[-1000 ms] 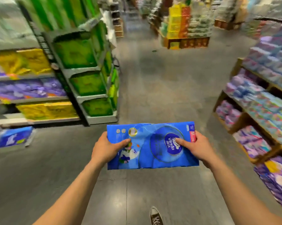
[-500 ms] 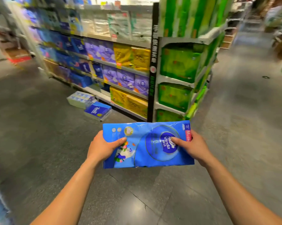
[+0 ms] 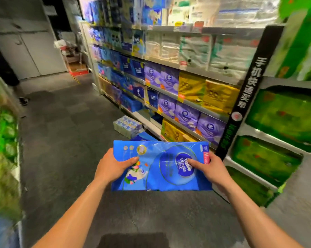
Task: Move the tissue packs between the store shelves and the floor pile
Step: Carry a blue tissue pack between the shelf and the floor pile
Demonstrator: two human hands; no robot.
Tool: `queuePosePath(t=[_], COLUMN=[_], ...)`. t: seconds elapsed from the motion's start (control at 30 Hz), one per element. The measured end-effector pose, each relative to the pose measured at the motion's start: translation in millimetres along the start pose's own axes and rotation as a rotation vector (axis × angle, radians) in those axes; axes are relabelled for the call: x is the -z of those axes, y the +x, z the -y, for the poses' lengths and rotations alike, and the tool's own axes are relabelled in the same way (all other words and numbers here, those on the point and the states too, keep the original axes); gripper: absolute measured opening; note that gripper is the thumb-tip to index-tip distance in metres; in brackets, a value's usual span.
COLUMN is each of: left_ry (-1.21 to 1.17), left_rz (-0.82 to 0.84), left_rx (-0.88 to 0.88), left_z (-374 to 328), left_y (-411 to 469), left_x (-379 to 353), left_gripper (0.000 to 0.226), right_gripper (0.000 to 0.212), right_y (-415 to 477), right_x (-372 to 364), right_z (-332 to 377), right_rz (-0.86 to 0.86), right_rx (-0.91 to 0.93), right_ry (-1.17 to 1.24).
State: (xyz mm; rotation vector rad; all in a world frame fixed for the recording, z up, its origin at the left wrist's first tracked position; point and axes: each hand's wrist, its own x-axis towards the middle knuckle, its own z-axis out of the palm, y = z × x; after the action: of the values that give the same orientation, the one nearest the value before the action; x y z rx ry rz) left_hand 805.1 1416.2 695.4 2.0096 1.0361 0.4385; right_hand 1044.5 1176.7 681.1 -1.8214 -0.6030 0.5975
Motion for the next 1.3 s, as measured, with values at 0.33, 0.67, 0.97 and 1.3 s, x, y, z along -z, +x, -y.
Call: queuePosePath(t=[0.33,0.67,0.97,1.3], left_ry=[-0.104,-0.178,-0.084,-0.063], left_rz=[-0.217,-0.387,-0.286,-0.138], left_rx=[0.121,0.165,0.076,-0.145], left_z=[31,79,149,126], left_y=[267,504,759,1035], left_x=[65,181,316,414], left_gripper=[0.09,0.067,0.085,0.071], right_gripper=[0.043,0.061,0.081,0.047], right_y=[296,550,742,934], right_x=[-106,-263,-430,-513], right_z=[83,192,258,361], right_rz=[0.11,0.253,0.099,-0.091], right_rx=[0.155,0.188,0.19,0.25], right_ry=[-0.017,-0.079,-0.1,-0.094])
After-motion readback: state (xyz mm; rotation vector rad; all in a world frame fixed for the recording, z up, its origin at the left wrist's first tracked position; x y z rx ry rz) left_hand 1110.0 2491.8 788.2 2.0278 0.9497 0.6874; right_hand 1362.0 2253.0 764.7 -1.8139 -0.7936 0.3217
